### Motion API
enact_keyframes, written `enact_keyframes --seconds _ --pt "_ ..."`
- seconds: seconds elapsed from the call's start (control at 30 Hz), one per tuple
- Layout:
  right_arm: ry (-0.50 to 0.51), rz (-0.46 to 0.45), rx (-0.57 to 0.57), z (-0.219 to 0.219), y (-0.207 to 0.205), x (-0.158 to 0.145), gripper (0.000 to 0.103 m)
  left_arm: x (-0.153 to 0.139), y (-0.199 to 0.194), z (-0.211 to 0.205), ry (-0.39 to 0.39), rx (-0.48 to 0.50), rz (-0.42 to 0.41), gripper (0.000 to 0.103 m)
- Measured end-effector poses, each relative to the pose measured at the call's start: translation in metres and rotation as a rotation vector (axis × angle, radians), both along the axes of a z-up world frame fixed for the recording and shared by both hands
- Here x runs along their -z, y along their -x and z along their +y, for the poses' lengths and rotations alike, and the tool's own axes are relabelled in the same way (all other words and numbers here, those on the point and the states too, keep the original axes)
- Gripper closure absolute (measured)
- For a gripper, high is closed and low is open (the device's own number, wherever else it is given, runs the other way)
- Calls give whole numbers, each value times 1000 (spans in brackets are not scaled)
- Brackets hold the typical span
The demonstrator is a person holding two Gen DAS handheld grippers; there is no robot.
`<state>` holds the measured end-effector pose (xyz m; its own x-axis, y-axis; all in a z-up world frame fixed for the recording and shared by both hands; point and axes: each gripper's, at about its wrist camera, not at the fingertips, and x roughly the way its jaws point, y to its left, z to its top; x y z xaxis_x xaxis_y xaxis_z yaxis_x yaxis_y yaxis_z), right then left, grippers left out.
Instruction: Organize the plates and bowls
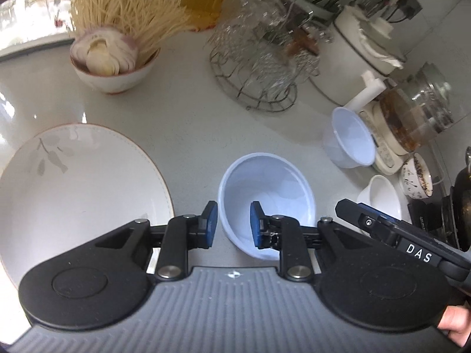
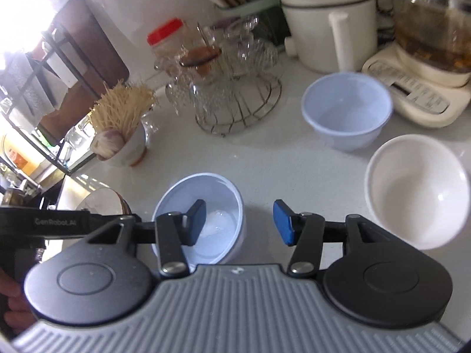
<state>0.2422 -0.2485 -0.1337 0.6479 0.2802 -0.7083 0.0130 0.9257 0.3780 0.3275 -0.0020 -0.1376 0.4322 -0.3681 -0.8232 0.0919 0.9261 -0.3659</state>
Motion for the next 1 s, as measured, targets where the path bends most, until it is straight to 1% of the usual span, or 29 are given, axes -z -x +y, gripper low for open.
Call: enact_keyframes --seconds 0.3,0.4,0.47,0.57,0.7,0.83,1.0 --pt "68 -112 59 7 32 -33 49 -40 23 -15 -37 74 -117 76" --pt "98 -148 79 11 42 -46 49 -49 25 -20 -69 114 -132 75" --pt "96 -162 97 12 47 -53 49 -55 27 -18 -59 128 -136 75" --pt "97 -170 120 16 49 -61 49 -64 30 -16 -74 148 -152 75" --pt "106 -190 149 26 57 -75 49 -79 36 -9 -69 167 -177 75" --pt "122 -201 176 35 66 -83 49 -89 46 -4 -96 208 -220 74" --pt "126 -188 203 47 81 -91 49 -96 60 7 -78 234 -237 73"
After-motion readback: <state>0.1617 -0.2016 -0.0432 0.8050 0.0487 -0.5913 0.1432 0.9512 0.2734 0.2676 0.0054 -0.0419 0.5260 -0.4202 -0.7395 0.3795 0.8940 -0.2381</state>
